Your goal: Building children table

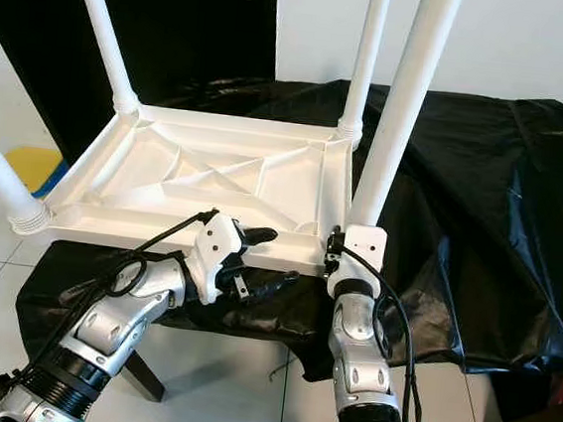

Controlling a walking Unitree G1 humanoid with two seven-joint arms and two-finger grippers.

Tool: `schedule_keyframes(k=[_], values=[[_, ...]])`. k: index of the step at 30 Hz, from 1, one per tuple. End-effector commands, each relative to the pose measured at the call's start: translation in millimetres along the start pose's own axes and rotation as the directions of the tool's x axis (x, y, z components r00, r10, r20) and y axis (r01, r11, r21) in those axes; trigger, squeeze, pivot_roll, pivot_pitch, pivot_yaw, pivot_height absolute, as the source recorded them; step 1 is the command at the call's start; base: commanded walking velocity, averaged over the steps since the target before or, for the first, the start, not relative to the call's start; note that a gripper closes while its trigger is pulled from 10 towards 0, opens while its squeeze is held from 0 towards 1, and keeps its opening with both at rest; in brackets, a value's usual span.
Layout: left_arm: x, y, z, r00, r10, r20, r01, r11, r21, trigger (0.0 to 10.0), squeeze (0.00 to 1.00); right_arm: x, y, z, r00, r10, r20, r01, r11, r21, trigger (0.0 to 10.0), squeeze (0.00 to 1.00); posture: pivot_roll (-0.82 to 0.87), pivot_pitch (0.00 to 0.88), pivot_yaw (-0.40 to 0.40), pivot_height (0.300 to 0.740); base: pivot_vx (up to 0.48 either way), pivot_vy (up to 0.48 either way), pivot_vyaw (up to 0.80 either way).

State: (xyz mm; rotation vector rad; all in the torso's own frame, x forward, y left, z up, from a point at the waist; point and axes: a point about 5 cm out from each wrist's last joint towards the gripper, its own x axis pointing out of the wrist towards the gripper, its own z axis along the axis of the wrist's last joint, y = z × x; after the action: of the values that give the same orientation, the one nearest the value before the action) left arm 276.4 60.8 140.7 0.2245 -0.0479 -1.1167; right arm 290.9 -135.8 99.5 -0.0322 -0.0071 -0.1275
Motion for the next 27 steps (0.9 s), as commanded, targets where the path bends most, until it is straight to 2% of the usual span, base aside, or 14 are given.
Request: schedule_keyframes(k=[1, 4, 6, 9, 10, 12, 13, 16, 18, 19, 22, 27], values=[[-0.4, 1.5, 0, 1.000, 0.003, -0.007, -0.003, 1.000, 0.007, 10.0, 0.00, -2.2, -1.0, -4, 1.000, 0.020, -0.013, -0.020, 1.000, -0.013, 10.0, 1.00, -0.10, 0.000, 0.002, 0.740, 0.000, 0.000, 0.00], [-0.1, 1.3, 0, 1.000, 0.004, -0.005, -0.004, 1.000, 0.005, 10.0, 0.00, -2.1, -9.4, 0, 0.996, 0.090, 0.020, -0.090, 0.996, -0.008, 10.0, 1.00, -0.11, 0.000, 0.004, 0.740, 0.000, 0.000, 0.00], [-0.1, 1.3, 0, 1.000, 0.004, -0.005, -0.004, 1.000, 0.005, 10.0, 0.00, -2.1, -9.4, 0, 0.996, 0.090, 0.020, -0.090, 0.996, -0.008, 10.0, 1.00, -0.11, 0.000, 0.004, 0.740, 0.000, 0.000, 0.00], [0.2, 1.8, 0, 1.000, 0.002, -0.006, -0.002, 1.000, 0.006, 10.0, 0.00, 0.3, -23.2, 5, 0.969, 0.240, 0.061, -0.240, 0.971, -0.020, 10.0, 1.00, -0.11, 0.000, 0.011, 0.740, 0.000, 0.000, 0.00], [0.2, 1.8, 0, 1.000, 0.002, -0.006, -0.002, 1.000, 0.006, 10.0, 0.00, 0.3, -23.2, 5, 0.969, 0.240, 0.061, -0.240, 0.971, -0.020, 10.0, 1.00, -0.11, 0.000, 0.011, 0.740, 0.000, 0.000, 0.00], [0.4, 2.4, 0, 1.000, 0.000, -0.006, 0.000, 1.000, 0.008, 10.0, 0.00, 2.4, -28.8, 7, 0.946, 0.317, 0.071, -0.315, 0.948, -0.031, 10.0, 1.00, -0.11, 0.000, 0.014, 0.740, 0.000, 0.000, 0.00], [0.4, 2.7, 0, 1.000, -0.001, -0.006, 0.001, 1.000, 0.009, 10.0, 0.00, 3.5, -29.9, 8, 0.928, 0.365, 0.069, -0.363, 0.931, -0.036, 10.0, 0.00, -0.11, 0.000, 0.016, 0.740, 0.000, 0.000, 0.00], [0.5, 3.0, 1, 1.000, -0.002, -0.006, 0.002, 1.000, 0.009, 10.0, 0.00, 4.3, -30.4, 8, 0.912, 0.404, 0.066, -0.403, 0.915, -0.035, 10.0, 0.00, -0.11, 0.000, 0.018, 0.740, 0.000, 0.000, 0.00], [0.5, 3.1, 1, 1.000, -0.006, -0.008, 0.006, 1.000, 0.011, 10.0, 0.00, 5.5, -28.4, 10, 0.849, 0.526, 0.051, -0.525, 0.850, -0.045, 10.0, 0.00, -0.11, 0.000, 0.020, 0.740, 0.000, 0.000, 0.00], [0.5, 3.1, 1, 1.000, -0.006, -0.008, 0.006, 1.000, 0.011, 10.0, 0.00, 5.5, -28.4, 10, 0.849, 0.526, 0.051, -0.525, 0.850, -0.045, 10.0, 0.00, -0.11, 0.000, 0.020, 0.740, 0.000, 0.000, 0.00], [0.9, 2.5, 1, 1.000, -0.011, -0.007, 0.011, 1.000, 0.011, 10.0, 0.00, 11.9, -26.8, 12, 0.790, 0.612, 0.036, -0.609, 0.790, -0.077, 10.0, 0.00, -0.11, 0.000, 0.023, 0.740, 0.000, 0.000, 0.00], [1.1, 2.2, 1, 1.000, -0.012, -0.007, 0.012, 1.000, 0.011, 10.0, 0.00, 17.9, -26.0, 12, 0.771, 0.636, 0.024, -0.631, 0.769, -0.098, 10.0, 0.00, -0.11, 0.000, 0.022, 0.740, 0.000, 0.000, 0.00]])
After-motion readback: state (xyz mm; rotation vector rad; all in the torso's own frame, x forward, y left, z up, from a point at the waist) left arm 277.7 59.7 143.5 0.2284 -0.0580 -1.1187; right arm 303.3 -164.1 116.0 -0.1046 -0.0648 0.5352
